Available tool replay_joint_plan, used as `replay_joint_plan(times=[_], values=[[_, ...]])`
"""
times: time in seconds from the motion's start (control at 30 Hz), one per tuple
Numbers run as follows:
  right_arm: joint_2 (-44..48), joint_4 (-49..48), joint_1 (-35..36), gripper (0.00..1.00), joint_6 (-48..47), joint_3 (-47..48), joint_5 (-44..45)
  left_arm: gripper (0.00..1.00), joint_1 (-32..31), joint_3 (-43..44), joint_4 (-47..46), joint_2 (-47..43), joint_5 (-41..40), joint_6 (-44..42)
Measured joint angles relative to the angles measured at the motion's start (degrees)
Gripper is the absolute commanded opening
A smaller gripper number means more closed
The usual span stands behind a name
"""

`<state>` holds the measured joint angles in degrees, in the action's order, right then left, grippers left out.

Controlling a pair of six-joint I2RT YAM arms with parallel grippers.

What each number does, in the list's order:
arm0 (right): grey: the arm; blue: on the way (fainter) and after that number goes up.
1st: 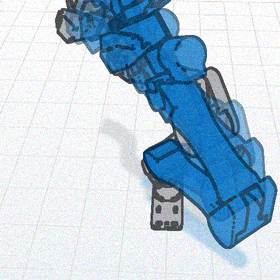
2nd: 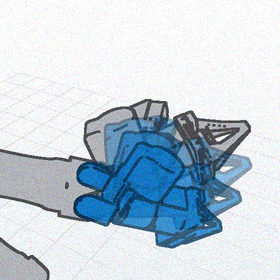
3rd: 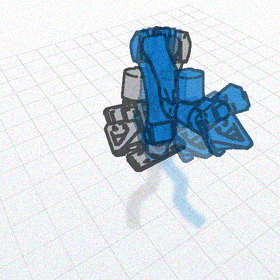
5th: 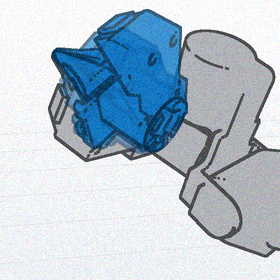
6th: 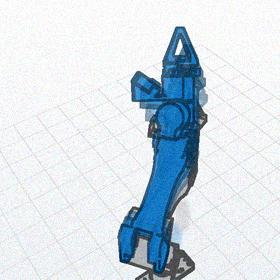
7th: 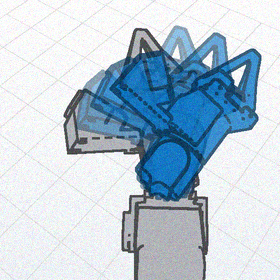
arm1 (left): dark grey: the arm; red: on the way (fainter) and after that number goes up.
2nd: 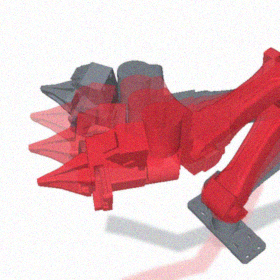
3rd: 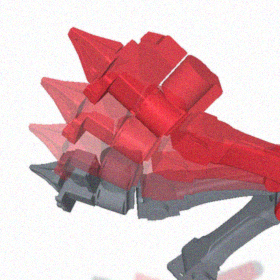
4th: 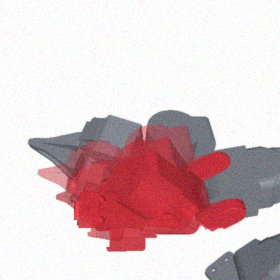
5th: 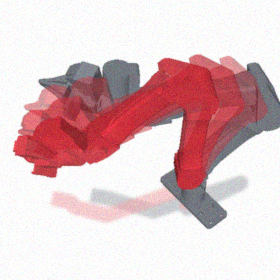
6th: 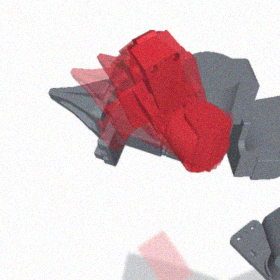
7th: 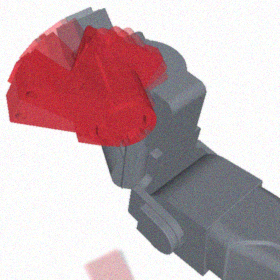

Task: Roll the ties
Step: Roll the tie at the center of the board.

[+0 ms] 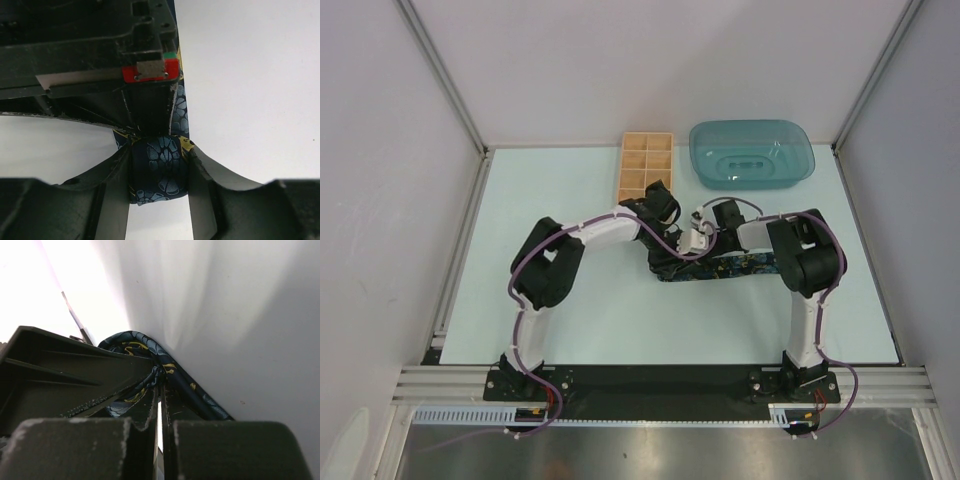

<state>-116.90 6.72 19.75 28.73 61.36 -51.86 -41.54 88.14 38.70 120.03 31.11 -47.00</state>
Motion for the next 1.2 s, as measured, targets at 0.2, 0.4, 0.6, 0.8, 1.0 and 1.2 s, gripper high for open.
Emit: replay_joint_plan(times=[0.2,0.4,0.6,0.8,1.0,1.2], values=[[1.2,-1.2,-0.5,0.18,0.4,-1.7,0.1,0.39,-0.9,4.3,3.7,2.7,-1.7,0.6],[4.2,1.5,-2.0,0.22,-1.9,-4.2,0.8,0.37,-2.4,10.6,9.1,6.5,-4.1,1.5],[7.0,5.2,-4.2,0.31,-3.8,-5.7,0.3,0.37,-2.7,12.9,11.3,7.7,-5.2,1.9],[10.6,1.5,-6.1,0.41,0.2,-7.4,-0.8,0.38,-2.8,12.9,11.4,7.7,-5.5,1.9],[10.2,-8.0,-6.0,0.45,8.2,-9.9,-2.2,0.39,-2.8,12.9,11.4,7.7,-5.6,1.7],[8.1,-16.3,-5.3,0.43,13.5,-12.5,-2.5,0.4,-2.9,12.8,11.4,7.7,-5.6,1.5]])
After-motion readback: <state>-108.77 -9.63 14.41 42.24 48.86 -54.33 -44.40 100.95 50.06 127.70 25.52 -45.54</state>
